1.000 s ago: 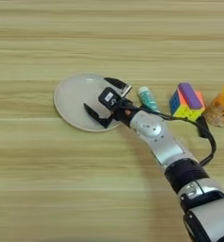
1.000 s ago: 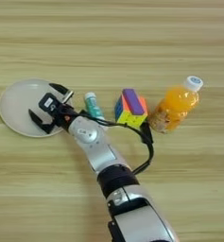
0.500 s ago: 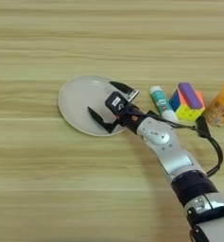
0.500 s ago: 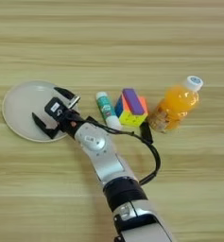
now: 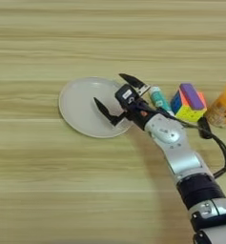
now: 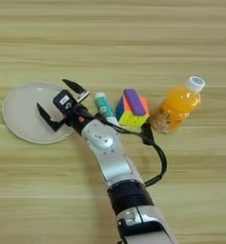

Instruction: Move the objects on the table

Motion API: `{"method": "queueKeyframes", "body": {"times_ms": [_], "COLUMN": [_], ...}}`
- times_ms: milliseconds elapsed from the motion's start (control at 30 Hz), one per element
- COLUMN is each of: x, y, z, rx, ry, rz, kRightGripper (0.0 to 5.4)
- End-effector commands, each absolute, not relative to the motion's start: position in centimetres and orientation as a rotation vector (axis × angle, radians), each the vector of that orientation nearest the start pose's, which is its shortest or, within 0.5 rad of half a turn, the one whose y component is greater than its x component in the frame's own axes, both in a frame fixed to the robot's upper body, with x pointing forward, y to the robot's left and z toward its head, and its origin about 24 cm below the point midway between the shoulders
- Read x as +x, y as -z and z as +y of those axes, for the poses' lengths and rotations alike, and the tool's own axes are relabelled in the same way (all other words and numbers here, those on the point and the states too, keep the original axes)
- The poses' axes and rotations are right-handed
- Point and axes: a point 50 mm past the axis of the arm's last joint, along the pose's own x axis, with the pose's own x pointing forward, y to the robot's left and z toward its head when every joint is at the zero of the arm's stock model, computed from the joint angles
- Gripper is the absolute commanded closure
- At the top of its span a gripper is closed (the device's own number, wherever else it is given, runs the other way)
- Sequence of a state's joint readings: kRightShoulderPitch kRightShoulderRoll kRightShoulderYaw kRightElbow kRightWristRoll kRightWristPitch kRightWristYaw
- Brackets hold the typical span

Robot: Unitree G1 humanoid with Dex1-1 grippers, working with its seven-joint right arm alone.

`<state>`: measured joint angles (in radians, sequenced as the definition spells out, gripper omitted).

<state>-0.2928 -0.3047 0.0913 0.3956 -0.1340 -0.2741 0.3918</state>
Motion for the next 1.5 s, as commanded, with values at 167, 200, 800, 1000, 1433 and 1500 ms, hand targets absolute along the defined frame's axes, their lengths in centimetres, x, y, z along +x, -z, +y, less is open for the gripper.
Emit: {"method": "queueKeyframes", "body": {"times_ms": [167,200,800,1000,1433,1500], "x": [30.4,30.1,25.7,23.5,21.8,21.7], "y": [-10.2,-10.3,-8.5,-8.0,-6.8,-6.7], "z": [-18.0,-18.7,-25.8,-26.4,-26.2,-26.1], "rx": [-0.464,-0.458,-0.392,-0.375,-0.346,-0.346], "ry": [-0.415,-0.390,-0.188,-0.196,-0.229,-0.239], "rz": [-0.265,-0.266,-0.091,-0.026,0.088,0.097], "kRightGripper": [0.02,0.02,0.02,0.02,0.02,0.02]}}
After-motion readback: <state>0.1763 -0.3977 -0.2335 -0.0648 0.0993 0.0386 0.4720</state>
